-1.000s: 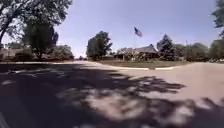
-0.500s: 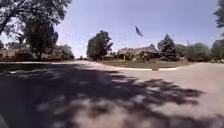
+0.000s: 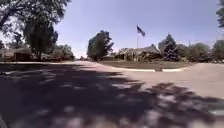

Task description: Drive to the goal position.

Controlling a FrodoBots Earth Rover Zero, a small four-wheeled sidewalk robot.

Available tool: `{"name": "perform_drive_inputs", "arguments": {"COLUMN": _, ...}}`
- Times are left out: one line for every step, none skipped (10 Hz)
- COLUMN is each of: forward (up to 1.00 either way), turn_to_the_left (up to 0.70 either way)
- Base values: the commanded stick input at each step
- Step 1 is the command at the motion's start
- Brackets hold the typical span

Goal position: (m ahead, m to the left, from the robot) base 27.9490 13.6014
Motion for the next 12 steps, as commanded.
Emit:
{"name": "perform_drive_inputs", "arguments": {"forward": 1.0, "turn_to_the_left": 0.0}}
{"name": "perform_drive_inputs", "arguments": {"forward": 1.0, "turn_to_the_left": 0.0}}
{"name": "perform_drive_inputs", "arguments": {"forward": 1.0, "turn_to_the_left": 0.0}}
{"name": "perform_drive_inputs", "arguments": {"forward": 1.0, "turn_to_the_left": 0.0}}
{"name": "perform_drive_inputs", "arguments": {"forward": 1.0, "turn_to_the_left": 0.0}}
{"name": "perform_drive_inputs", "arguments": {"forward": 1.0, "turn_to_the_left": 0.0}}
{"name": "perform_drive_inputs", "arguments": {"forward": 1.0, "turn_to_the_left": 0.0}}
{"name": "perform_drive_inputs", "arguments": {"forward": 1.0, "turn_to_the_left": 0.0}}
{"name": "perform_drive_inputs", "arguments": {"forward": 1.0, "turn_to_the_left": 0.0}}
{"name": "perform_drive_inputs", "arguments": {"forward": 1.0, "turn_to_the_left": 0.0}}
{"name": "perform_drive_inputs", "arguments": {"forward": 1.0, "turn_to_the_left": 0.0}}
{"name": "perform_drive_inputs", "arguments": {"forward": 1.0, "turn_to_the_left": 0.0}}
